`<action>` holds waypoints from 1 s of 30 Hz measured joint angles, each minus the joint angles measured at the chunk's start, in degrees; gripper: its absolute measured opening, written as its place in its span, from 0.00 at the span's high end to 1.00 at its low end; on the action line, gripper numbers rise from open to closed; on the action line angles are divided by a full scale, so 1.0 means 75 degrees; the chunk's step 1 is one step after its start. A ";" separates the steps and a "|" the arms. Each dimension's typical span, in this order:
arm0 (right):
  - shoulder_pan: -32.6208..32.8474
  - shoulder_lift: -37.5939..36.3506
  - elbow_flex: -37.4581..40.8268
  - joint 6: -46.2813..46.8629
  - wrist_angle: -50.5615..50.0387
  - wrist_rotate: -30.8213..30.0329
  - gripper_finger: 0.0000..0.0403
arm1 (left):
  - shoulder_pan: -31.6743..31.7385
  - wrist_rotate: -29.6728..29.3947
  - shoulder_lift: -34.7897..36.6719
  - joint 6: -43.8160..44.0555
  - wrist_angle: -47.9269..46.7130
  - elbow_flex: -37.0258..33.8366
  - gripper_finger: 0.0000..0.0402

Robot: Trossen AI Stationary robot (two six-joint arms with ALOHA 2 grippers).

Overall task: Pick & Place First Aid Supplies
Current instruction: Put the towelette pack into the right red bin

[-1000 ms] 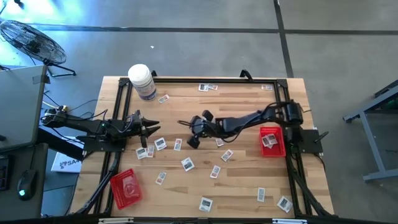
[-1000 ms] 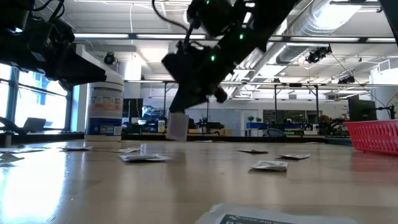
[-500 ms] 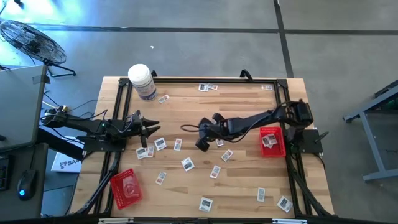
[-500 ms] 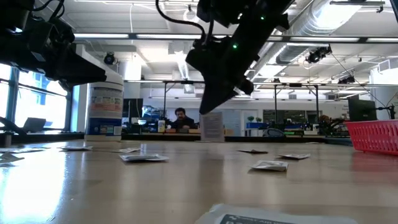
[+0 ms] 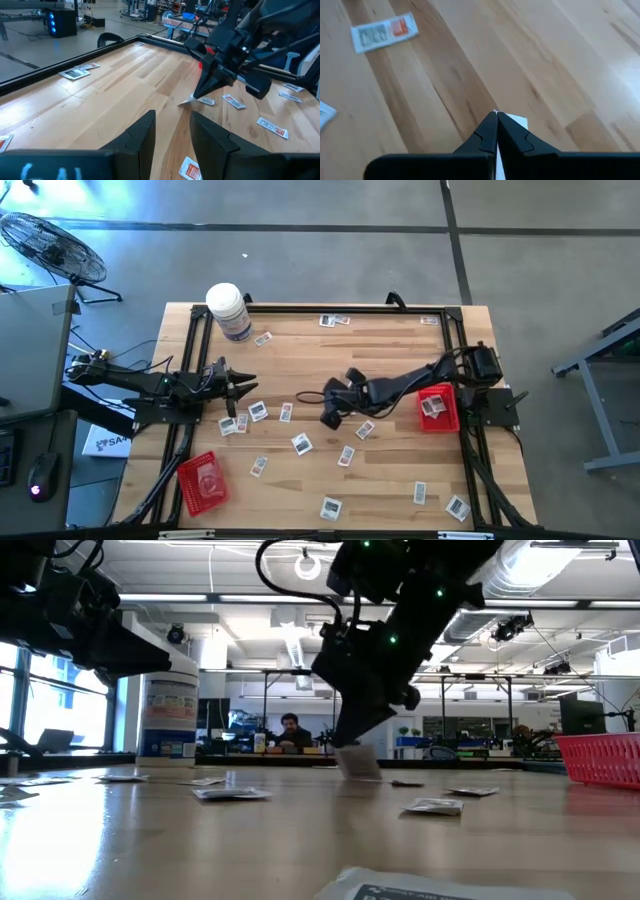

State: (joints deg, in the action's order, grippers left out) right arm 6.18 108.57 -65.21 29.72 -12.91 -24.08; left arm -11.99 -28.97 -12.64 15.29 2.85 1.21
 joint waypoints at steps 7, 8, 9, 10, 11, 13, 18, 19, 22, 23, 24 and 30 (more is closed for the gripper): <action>0.0009 0.0006 0.0546 -0.0019 0.0623 0.0057 0.95 | -0.0002 0.0003 0.0000 0.0001 0.0000 -0.0001 0.70; 0.0009 0.0006 0.0634 -0.0024 0.0638 0.0059 0.94 | -0.0002 0.0003 0.0000 0.0000 0.0000 0.0001 0.70; 0.0006 0.0006 0.0709 -0.0021 0.0667 0.0057 0.94 | -0.0002 0.0000 0.0003 0.0003 0.0000 -0.0002 0.70; 0.0009 0.0006 0.0781 -0.0021 0.0714 0.0059 0.92 | 0.0001 0.0003 0.0003 0.0003 0.0000 0.0001 0.70; 0.0007 0.0006 0.0861 -0.0013 0.0761 0.0056 0.91 | -0.0002 0.0003 0.0000 0.0000 0.0000 -0.0001 0.70; 0.0009 0.0006 0.0995 0.0008 0.0781 0.0036 0.89 | 0.0000 0.0003 0.0003 0.0002 0.0000 0.0000 0.70; 0.0121 0.0006 0.1076 -0.0134 0.0972 0.0027 0.84 | 0.0001 0.0003 0.0003 0.0003 0.0000 0.0001 0.70; 0.0142 0.0006 0.1076 -0.0224 0.1028 0.0022 0.83 | -0.0002 0.0003 0.0003 0.0003 0.0000 0.0000 0.70; 0.0154 0.0006 0.1076 -0.0441 0.1326 0.0001 0.80 | -0.0001 0.0003 0.0003 0.0003 0.0000 -0.0001 0.70; 0.0149 0.0006 0.1076 -0.0562 0.1388 -0.0010 0.79 | -0.0001 0.0002 0.0003 0.0003 0.0000 0.0001 0.70; 0.0148 0.0027 0.1076 -0.0670 0.1459 -0.0049 0.79 | -0.0002 0.0003 0.0001 0.0003 0.0000 -0.0002 0.70; 0.0093 0.0389 0.1076 -0.0955 0.1902 0.0007 0.74 | -0.0001 0.0003 0.0000 0.0001 0.0000 -0.0001 0.70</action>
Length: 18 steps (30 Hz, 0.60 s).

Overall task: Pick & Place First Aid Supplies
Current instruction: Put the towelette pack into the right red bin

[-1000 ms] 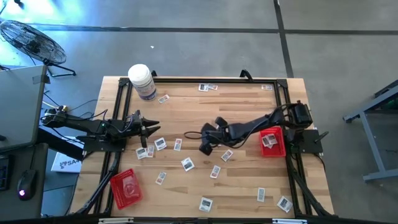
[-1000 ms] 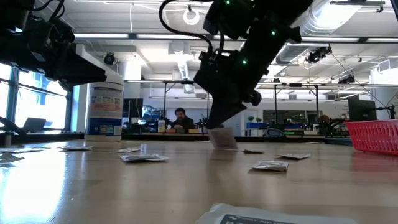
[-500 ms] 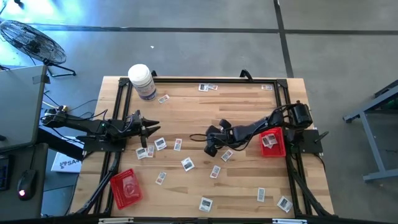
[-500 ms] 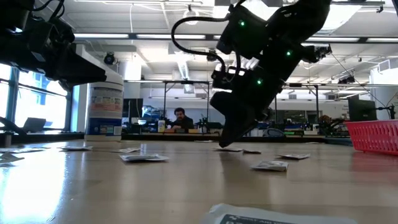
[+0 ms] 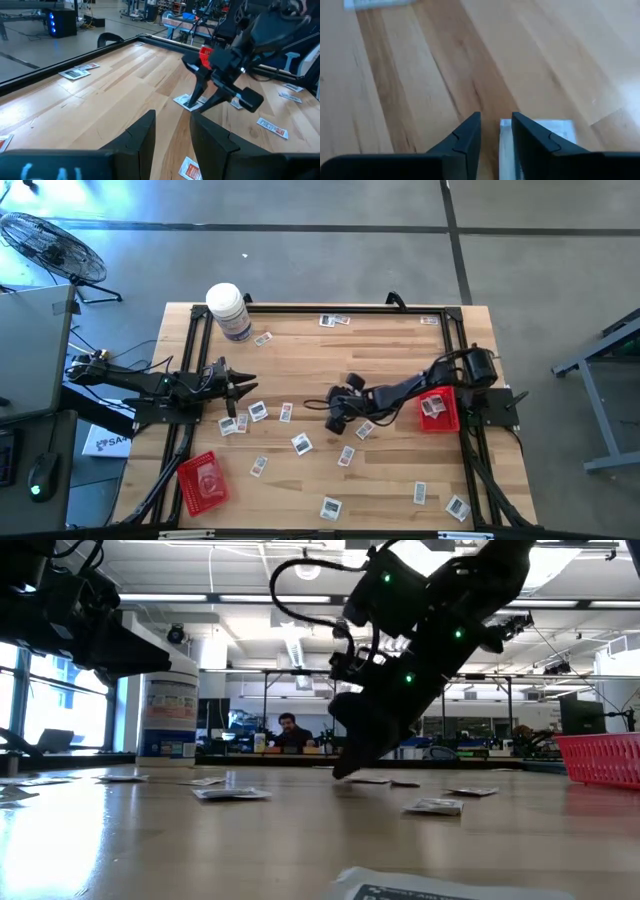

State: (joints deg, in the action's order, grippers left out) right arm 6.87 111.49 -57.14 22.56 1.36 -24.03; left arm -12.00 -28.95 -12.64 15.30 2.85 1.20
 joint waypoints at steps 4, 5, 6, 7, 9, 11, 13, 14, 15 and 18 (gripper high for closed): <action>-0.0008 0.0092 -0.0012 0.0105 -0.0022 -0.0224 0.74 | 0.0000 0.0000 0.0001 -0.0001 0.0000 0.0001 0.70; -0.0008 0.0092 -0.0012 0.0119 -0.0039 -0.0266 0.74 | 0.0002 0.0000 0.0003 -0.0001 0.0000 -0.0001 0.70; -0.0008 0.0092 -0.0012 0.0123 -0.0043 -0.0283 0.75 | 0.0002 0.0000 0.0003 -0.0001 0.0000 0.0002 0.70; -0.0008 0.0083 -0.0012 0.0124 -0.0047 -0.0330 0.75 | 0.0002 0.0000 0.0000 0.0000 0.0000 0.0002 0.70; -0.0008 0.0074 -0.0052 0.0125 -0.0082 -0.0356 0.76 | 0.0000 0.0000 0.0003 -0.0001 0.0000 0.0000 0.70; -0.0014 0.0074 -0.0115 0.0115 -0.0140 -0.0421 0.77 | -0.0001 0.0001 0.0000 -0.0001 0.0000 0.0002 0.70; -0.0023 0.0074 -0.0180 0.0119 -0.0063 -0.0493 0.77 | -0.0001 0.0000 0.0003 0.0001 0.0002 0.0002 0.70; -0.0020 0.0066 -0.0189 0.0121 -0.0031 -0.0567 0.77 | -0.0001 0.0000 0.0003 -0.0001 0.0000 0.0002 0.70; -0.0018 0.0063 -0.0190 0.0121 -0.0029 -0.0637 0.76 | 0.0001 0.0000 0.0002 0.0002 0.0000 0.0001 0.70; -0.0014 0.0063 -0.0189 0.0123 -0.0052 -0.0644 0.75 | 0.0002 0.0000 0.0003 0.0002 0.0000 0.0002 0.70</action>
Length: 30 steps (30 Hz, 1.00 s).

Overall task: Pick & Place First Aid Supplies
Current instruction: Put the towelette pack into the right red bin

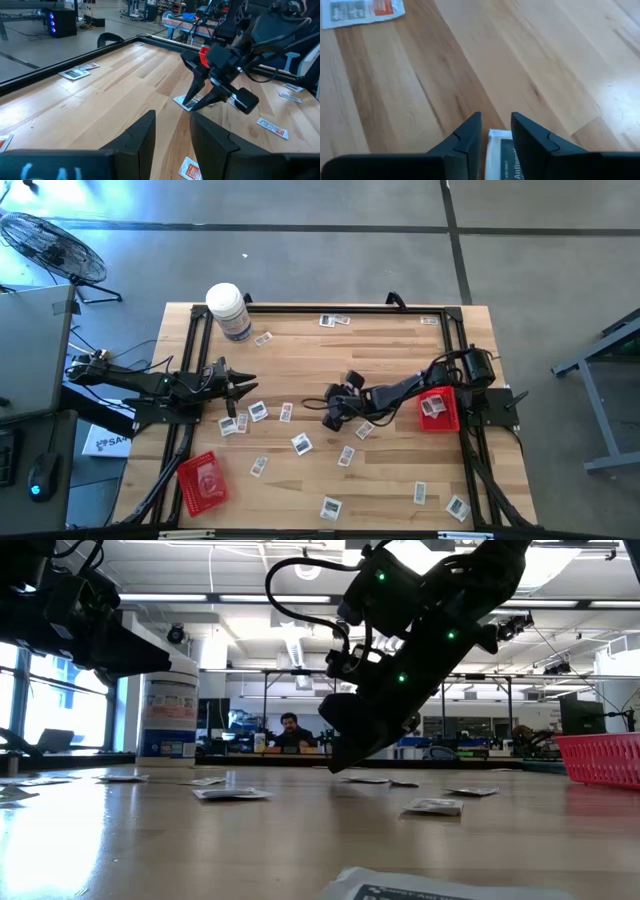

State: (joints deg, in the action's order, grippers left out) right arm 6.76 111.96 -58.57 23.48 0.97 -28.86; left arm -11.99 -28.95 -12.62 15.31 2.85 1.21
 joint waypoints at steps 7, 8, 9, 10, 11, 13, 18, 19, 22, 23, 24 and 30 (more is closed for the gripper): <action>0.0000 0.0000 0.0032 0.0306 -0.0246 0.0101 0.75 | 0.0000 0.0000 0.0000 -0.0002 0.0000 -0.0002 0.70; -0.0006 0.0018 0.0032 0.0336 -0.0284 0.0068 0.75 | 0.0000 0.0000 0.0000 0.0000 0.0000 0.0000 0.70; -0.0009 0.0046 0.0032 0.0349 -0.0278 0.0052 0.76 | -0.0001 0.0000 0.0000 -0.0001 0.0000 0.0000 0.70; -0.0009 0.0058 0.0032 0.0344 -0.0265 0.0068 0.76 | -0.0003 0.0000 -0.0003 -0.0002 0.0000 0.0000 0.70; -0.0009 0.0078 0.0032 0.0345 -0.0260 0.0119 0.76 | -0.0002 0.0000 0.0000 -0.0002 0.0000 0.0000 0.70; -0.0020 0.0135 0.0029 0.0475 -0.0238 0.0144 0.77 | -0.0002 0.0000 -0.0001 -0.0002 0.0000 -0.0003 0.70; -0.0082 0.0294 0.0000 0.0731 -0.0331 0.0256 0.82 | -0.0003 0.0000 -0.0003 0.0000 0.0000 -0.0002 0.70; -0.0089 0.0335 0.0000 0.0827 -0.0356 0.0259 0.83 | -0.0002 0.0000 0.0000 0.0000 0.0000 0.0000 0.70; -0.0096 0.0374 0.0000 0.0959 -0.0451 0.0220 0.88 | -0.0003 0.0000 -0.0002 -0.0003 0.0000 -0.0001 0.70; -0.0096 0.0377 0.0000 0.1015 -0.0497 0.0198 0.90 | -0.0003 0.0000 0.0000 0.0000 0.0000 0.0000 0.70; -0.0096 0.0379 0.0000 0.1087 -0.0519 0.0182 0.92 | 0.0000 0.0000 0.0000 -0.0002 0.0000 -0.0002 0.70; -0.0093 0.0371 0.0009 0.1496 -0.0505 0.0109 0.99 | -0.0001 0.0000 -0.0003 -0.0001 0.0000 -0.0001 0.70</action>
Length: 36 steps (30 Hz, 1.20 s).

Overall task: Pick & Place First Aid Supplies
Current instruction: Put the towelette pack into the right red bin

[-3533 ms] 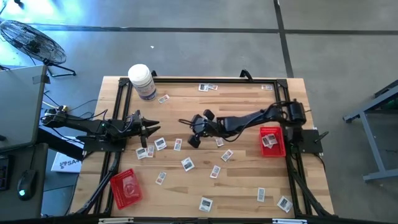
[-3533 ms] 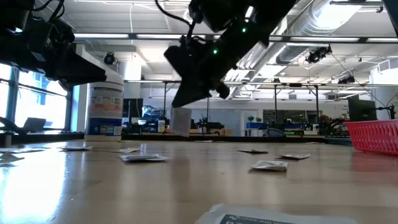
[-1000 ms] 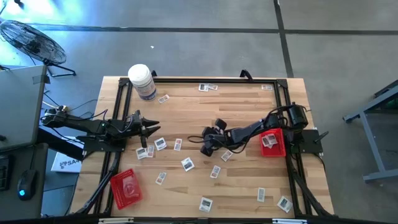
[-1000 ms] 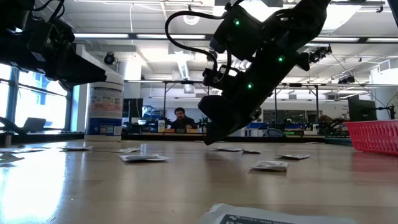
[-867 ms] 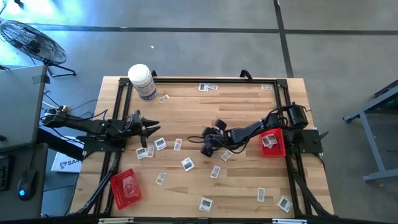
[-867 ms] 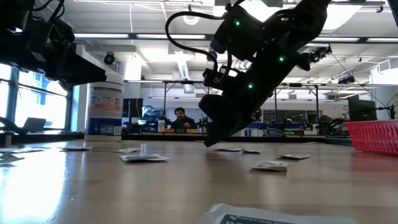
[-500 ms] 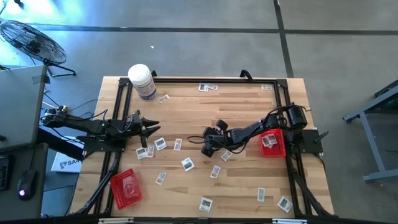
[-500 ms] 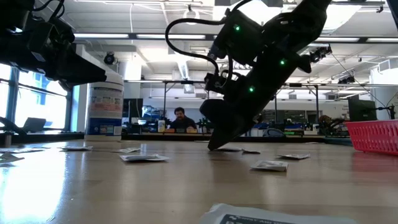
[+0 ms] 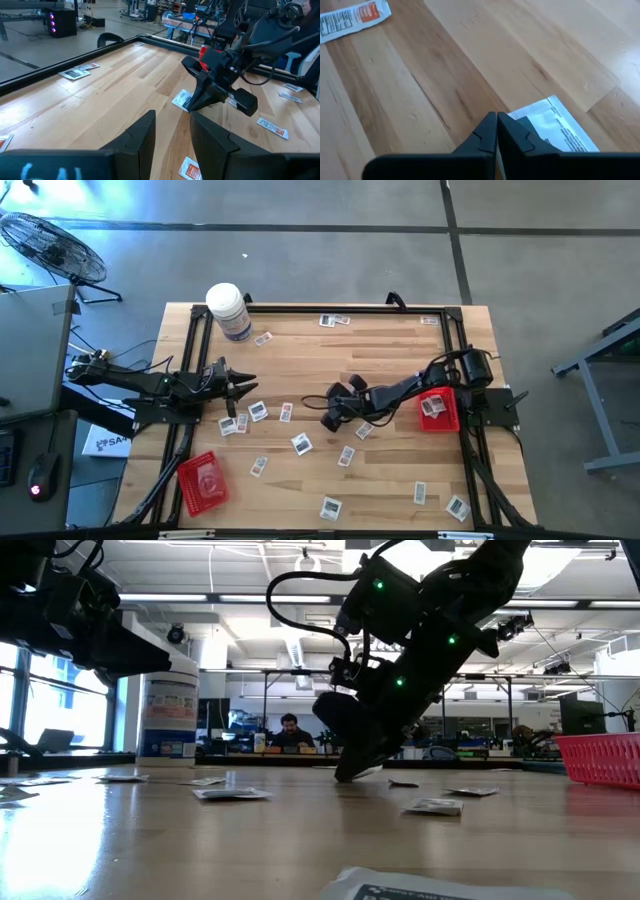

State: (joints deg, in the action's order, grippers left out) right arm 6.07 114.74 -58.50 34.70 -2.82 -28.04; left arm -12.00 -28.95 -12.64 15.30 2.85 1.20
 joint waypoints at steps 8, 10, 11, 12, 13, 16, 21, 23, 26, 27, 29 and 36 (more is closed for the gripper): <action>0.0045 -0.1086 0.0058 0.0195 -0.0446 -0.0206 0.99 | 0.0001 0.0000 0.0000 0.0000 0.0000 0.0000 0.70; 0.0052 -0.1570 0.0032 0.0262 -0.0791 -0.0210 0.99 | 0.0001 0.0000 0.0003 0.0000 0.0000 -0.0001 0.70; 0.0059 -0.1789 0.0032 0.0361 -0.1071 -0.0209 1.00 | -0.0002 0.0000 0.0002 0.0001 0.0000 0.0001 0.70; 0.0066 -0.1990 0.0036 0.0467 -0.1405 -0.0198 1.00 | -0.0001 0.0000 0.0002 -0.0001 0.0000 0.0001 0.70; 0.0084 -0.2183 0.0041 0.0599 -0.1731 -0.0191 1.00 | -0.0001 0.0000 0.0000 -0.0001 0.0000 0.0001 0.70; 0.0226 -0.2955 0.0034 0.1204 -0.2868 -0.0448 1.00 | -0.0001 0.0000 0.0000 -0.0001 0.0000 -0.0001 0.70; 0.0685 -0.4003 0.0037 0.3295 -0.5606 -0.0473 1.00 | -0.0002 0.0000 0.0003 0.0001 0.0000 -0.0001 0.70; 0.0947 -0.4348 0.0035 0.4309 -0.6725 -0.0427 1.00 | -0.0002 0.0000 0.0000 -0.0001 0.0000 -0.0001 0.70; 0.1374 -0.4661 0.0035 0.5849 -0.8210 -0.0088 1.00 | -0.0002 0.0000 0.0001 0.0000 0.0000 0.0002 0.70; 0.1526 -0.4735 0.0035 0.6289 -0.8615 0.0071 1.00 | -0.0001 0.0000 0.0003 -0.0001 0.0000 -0.0001 0.70; 0.1825 -0.4817 0.0035 0.7061 -0.9318 0.0332 1.00 | -0.0002 0.0000 0.0000 -0.0001 0.0000 0.0002 0.70; 0.2400 -0.4772 0.0788 0.9229 -1.0002 0.1440 1.00 | -0.0002 0.0000 0.0003 -0.0001 0.0000 -0.0001 0.70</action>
State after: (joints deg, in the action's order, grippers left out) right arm 24.07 78.96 -52.59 103.92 -77.84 -17.25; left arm -12.01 -28.95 -12.62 15.30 2.85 1.19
